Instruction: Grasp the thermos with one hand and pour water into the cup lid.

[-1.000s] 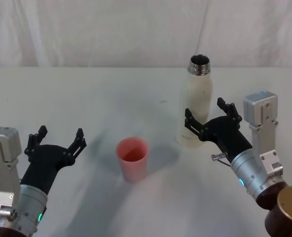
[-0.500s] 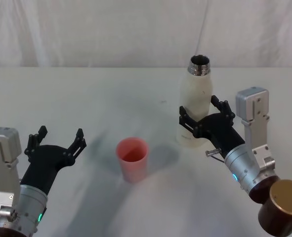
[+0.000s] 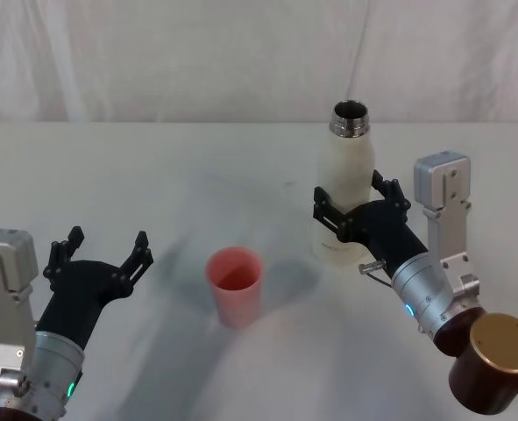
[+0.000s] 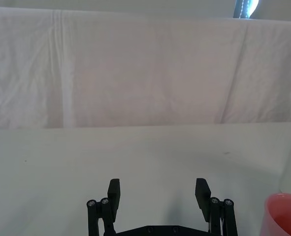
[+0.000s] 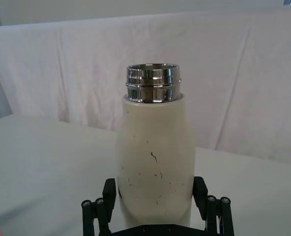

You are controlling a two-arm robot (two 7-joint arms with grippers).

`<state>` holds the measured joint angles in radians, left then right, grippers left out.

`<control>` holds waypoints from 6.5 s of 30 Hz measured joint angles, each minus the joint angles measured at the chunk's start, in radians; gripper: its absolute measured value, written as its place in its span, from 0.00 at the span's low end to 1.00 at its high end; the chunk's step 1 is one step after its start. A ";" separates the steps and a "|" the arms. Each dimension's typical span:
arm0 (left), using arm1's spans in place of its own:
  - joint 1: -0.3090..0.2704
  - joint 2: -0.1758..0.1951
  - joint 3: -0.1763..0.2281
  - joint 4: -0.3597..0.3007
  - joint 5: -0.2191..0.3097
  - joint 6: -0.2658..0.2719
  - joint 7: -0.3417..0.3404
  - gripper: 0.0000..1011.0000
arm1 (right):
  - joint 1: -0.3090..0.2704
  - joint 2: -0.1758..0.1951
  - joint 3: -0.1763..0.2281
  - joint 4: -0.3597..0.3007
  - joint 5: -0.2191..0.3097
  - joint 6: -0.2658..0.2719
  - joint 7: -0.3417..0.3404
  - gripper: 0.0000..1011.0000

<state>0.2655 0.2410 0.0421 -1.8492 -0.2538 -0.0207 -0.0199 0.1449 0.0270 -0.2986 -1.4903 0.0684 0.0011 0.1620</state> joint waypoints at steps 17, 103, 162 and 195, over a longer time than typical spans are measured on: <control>0.000 0.000 0.000 0.000 0.000 0.000 0.000 0.99 | 0.044 -0.010 -0.002 0.058 0.015 -0.001 0.005 0.99; 0.000 0.000 0.000 0.000 0.000 0.000 0.000 0.99 | 0.021 0.008 0.006 -0.040 0.018 0.041 -0.010 0.95; 0.000 0.000 0.000 0.000 0.000 0.000 0.000 0.99 | 0.039 0.165 -0.175 -0.158 -0.517 0.123 -0.078 0.95; 0.000 0.000 0.000 0.000 0.000 0.000 0.000 0.99 | 0.068 0.252 -0.259 -0.156 -0.877 0.098 -0.048 0.95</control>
<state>0.2655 0.2410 0.0421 -1.8492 -0.2539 -0.0208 -0.0199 0.2127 0.2789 -0.5580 -1.6468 -0.8083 0.0994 0.1145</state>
